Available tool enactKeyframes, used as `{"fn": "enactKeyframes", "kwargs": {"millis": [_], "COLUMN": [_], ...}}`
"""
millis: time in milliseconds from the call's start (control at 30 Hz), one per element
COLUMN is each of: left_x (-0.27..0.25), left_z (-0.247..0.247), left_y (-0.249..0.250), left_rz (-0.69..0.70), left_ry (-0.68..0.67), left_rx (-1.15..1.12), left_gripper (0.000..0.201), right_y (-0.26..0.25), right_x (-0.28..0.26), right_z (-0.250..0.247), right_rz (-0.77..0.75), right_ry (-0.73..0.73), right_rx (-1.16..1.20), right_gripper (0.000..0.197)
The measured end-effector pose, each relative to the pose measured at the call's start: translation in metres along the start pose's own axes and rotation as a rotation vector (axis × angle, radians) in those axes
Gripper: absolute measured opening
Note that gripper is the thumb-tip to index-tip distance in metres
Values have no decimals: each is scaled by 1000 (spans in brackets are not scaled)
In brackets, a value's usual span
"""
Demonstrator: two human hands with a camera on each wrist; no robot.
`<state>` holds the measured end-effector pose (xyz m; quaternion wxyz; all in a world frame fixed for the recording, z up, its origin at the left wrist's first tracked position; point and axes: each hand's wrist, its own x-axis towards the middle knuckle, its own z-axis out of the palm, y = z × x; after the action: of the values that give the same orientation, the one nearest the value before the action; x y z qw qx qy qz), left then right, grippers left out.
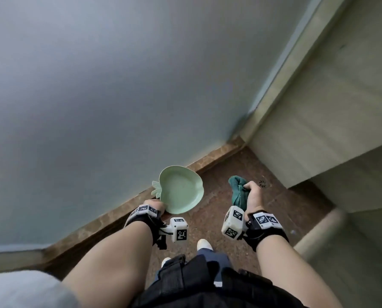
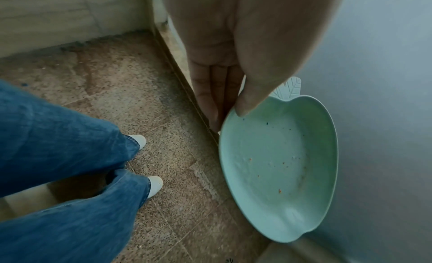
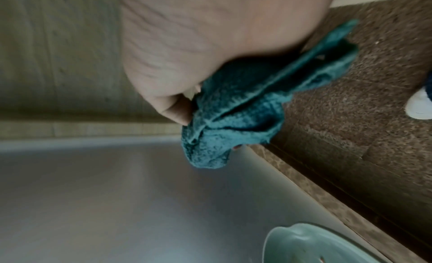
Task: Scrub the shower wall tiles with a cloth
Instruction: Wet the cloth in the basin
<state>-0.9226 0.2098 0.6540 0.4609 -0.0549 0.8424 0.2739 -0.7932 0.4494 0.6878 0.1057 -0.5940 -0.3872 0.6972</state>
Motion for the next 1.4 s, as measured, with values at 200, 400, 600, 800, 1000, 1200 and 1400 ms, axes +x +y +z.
{"fn": "enactKeyframes", "kwargs": {"millis": [200,400,600,800,1000,1200,1400], "left_x": [67,72,58,55,59,54,48], "left_z": [44,109,188,258,309,346,359], "left_y": [64,159,286,376,433,472,500], "left_rz": [57,87,100,50,23,73,122], "left_ry": [-59,-110,-138,-125,-140,-182,-174], "left_rx": [118,-78,-148,-240,-253,-210,-89], "left_gripper": [23,39,23,32,40,15,30], "right_y": [-25,-59,-160,-252,-291,-316,-318], "right_x": [13,76,168,211,240,274,294], "right_z": [-48,-104,-174,-217,-232,-227,-224], "right_rz": [-10,13,-124,-223,-448,-530,-557], "right_ry": [147,199,221,218,149,74,89], "right_rx": [217,214,140,25,-457,-896,-965], "right_gripper": [19,29,15,9,14,28,31]}}
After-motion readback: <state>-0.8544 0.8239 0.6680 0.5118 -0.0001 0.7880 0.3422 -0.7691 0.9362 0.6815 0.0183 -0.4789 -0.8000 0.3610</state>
